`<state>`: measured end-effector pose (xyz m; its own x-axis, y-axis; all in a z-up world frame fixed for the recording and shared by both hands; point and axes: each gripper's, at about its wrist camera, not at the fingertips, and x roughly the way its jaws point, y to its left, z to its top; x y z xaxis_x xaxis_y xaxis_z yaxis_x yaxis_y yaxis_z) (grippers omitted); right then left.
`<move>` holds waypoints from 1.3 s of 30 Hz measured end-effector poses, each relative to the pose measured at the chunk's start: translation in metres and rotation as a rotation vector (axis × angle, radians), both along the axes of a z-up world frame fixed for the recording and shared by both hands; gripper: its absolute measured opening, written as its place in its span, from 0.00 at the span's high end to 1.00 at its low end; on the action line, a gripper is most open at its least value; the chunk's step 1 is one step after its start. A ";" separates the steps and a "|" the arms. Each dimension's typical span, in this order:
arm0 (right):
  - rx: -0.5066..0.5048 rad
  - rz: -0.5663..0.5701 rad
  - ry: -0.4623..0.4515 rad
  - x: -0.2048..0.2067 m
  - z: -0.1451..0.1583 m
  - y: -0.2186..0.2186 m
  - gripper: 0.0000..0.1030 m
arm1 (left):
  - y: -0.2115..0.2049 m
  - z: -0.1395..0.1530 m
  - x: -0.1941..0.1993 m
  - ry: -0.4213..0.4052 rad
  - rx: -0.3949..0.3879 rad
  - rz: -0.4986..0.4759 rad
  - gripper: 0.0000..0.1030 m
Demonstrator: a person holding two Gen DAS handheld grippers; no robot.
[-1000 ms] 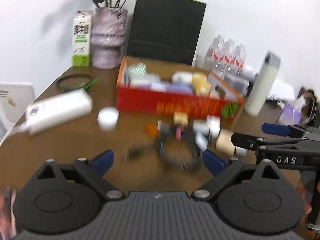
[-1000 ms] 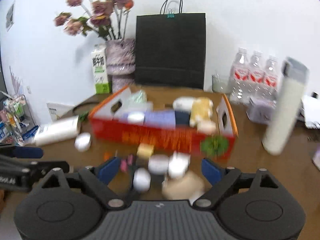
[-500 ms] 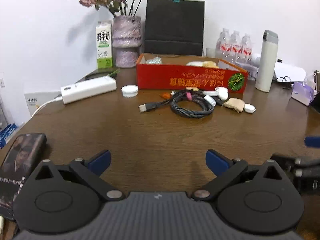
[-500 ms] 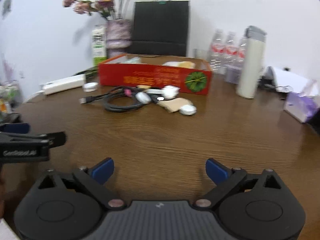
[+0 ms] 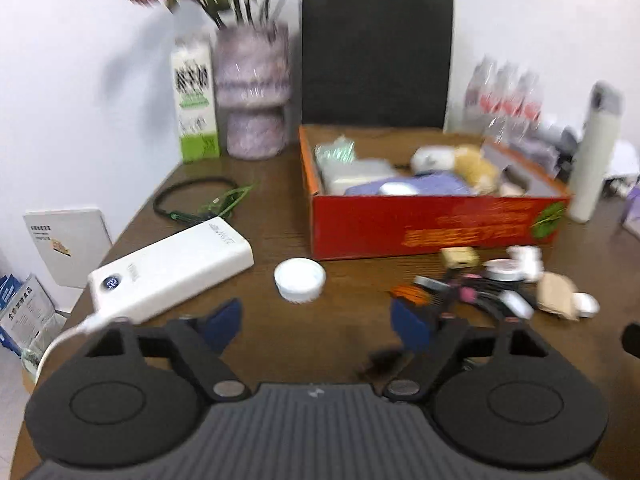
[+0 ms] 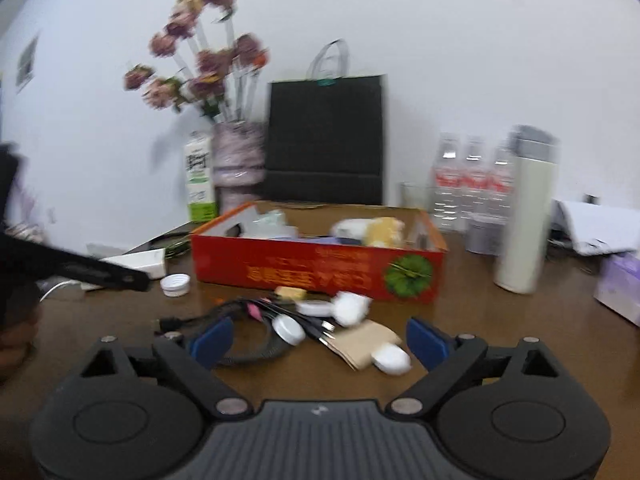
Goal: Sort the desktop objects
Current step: 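Grasp the white round puck with the right tool while the left tool grasps a white bottle cap, then carry the puck and bottle cap into the cardboard box, open both tools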
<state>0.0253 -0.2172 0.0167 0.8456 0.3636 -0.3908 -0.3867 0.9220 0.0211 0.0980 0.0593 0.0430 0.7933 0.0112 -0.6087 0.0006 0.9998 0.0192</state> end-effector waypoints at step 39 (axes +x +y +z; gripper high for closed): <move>-0.043 0.015 0.146 -0.039 -0.004 -0.026 0.63 | -0.069 0.009 -0.144 -0.040 -0.156 -0.106 0.60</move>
<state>-0.0135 -0.2430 0.0127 0.7736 0.3558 -0.5244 -0.3959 0.9175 0.0385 -0.0457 -0.0096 0.0522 0.8088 -0.1663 -0.5641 0.1088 0.9849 -0.1344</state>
